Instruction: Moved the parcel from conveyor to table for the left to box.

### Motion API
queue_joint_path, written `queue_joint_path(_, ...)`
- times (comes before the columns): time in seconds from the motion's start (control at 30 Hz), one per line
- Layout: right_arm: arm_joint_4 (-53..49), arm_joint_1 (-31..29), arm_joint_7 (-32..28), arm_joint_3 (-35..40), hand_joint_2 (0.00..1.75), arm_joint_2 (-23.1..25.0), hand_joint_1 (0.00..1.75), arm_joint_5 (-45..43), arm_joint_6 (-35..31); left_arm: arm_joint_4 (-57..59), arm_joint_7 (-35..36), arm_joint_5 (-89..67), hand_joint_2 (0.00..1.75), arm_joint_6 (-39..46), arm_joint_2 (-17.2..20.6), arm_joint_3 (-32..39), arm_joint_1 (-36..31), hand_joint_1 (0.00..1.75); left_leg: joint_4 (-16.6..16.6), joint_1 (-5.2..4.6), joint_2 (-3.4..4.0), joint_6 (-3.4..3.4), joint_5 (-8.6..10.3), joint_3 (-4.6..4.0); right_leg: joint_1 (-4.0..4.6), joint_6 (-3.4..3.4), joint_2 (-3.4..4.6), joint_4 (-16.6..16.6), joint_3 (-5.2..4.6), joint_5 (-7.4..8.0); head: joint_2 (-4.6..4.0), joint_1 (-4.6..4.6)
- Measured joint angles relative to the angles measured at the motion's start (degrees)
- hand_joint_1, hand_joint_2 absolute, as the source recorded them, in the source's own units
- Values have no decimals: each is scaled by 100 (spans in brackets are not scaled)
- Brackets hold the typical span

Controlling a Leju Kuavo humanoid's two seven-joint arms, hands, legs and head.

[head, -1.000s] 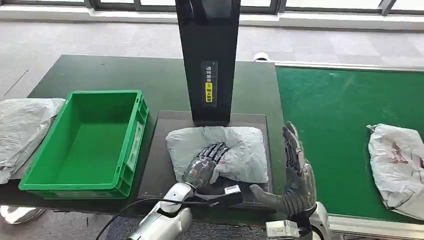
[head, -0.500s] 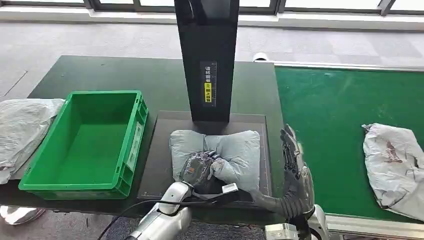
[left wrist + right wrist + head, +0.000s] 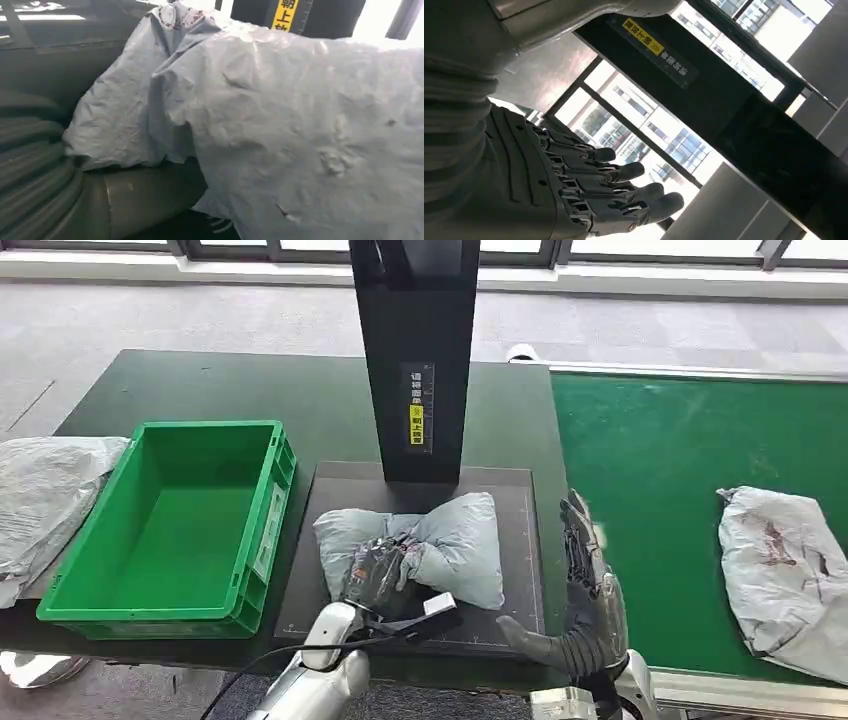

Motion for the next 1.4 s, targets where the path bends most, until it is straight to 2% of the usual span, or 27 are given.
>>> queue_joint_path(0.1,0,3,0,0,175,0,0,-13,0,-173,-219,195,175,235,22,44,112,175,0,0,1,-1,-1,-1,0,0,1,0,-4,0,0,0)
queue_joint_path(0.2,0,16,0,0,175,0,0,-22,-2,-871,-615,232,175,326,74,204,416,175,0,0,4,-2,0,-9,3,0,8,1,-15,0,-2,0)
queue_joint_path(0.3,-7,39,0,0,175,9,0,24,22,-1986,-1041,-90,175,357,114,459,769,175,0,1,4,-5,2,-25,5,-1,6,2,-28,1,0,2)
queue_joint_path(0.47,-105,51,0,-2,175,105,0,68,127,-4087,-1174,-621,175,370,153,785,1179,175,-1,3,5,-6,2,-36,8,-2,9,4,-36,0,0,2)
queue_joint_path(0.53,-122,33,0,-6,175,116,0,-56,116,-4914,-1496,-333,175,381,166,1048,1320,175,-1,5,7,-7,0,-34,8,-2,14,4,-39,0,0,0)
queue_joint_path(0.63,-125,-34,0,-9,175,114,0,-267,-29,-5673,-2010,439,175,392,168,1493,1477,175,-1,5,7,-7,0,-33,7,-5,10,4,-39,-3,0,0)
queue_joint_path(0.7,-125,-73,0,-9,175,111,0,-378,-140,-5963,-2107,1232,175,392,179,1797,1555,175,-1,5,8,-7,0,-30,6,-5,11,4,-38,-3,0,0)
queue_joint_path(0.93,-203,-61,0,-9,175,90,0,-559,-245,-6413,-2243,2777,175,392,258,2607,1699,175,-1,5,7,-7,2,-30,7,-5,7,4,-36,-2,-2,0)
queue_joint_path(1.03,-240,-52,0,-9,175,68,0,-619,-289,-6439,-2179,2892,175,392,300,2859,1700,175,-1,5,6,-7,1,-30,7,-5,7,4,-36,-2,0,0)
queue_joint_path(1.13,-291,-20,-2,-9,175,31,0,-630,-374,-6358,-1818,2561,175,374,396,3124,1594,175,0,5,4,-7,2,-30,6,-5,3,2,-36,-2,-2,0)
queue_joint_path(1.3,-398,96,0,-9,175,-35,0,-614,-472,-5498,-900,1792,175,61,678,3567,1123,175,0,4,5,-8,2,-27,7,-5,6,2,-37,-2,0,0)
queue_joint_path(1.4,-463,174,-2,-9,175,-68,0,-597,-433,-4576,-735,1681,175,-19,938,3812,738,175,-1,4,7,-15,9,-27,14,-14,6,3,-36,4,0,2)
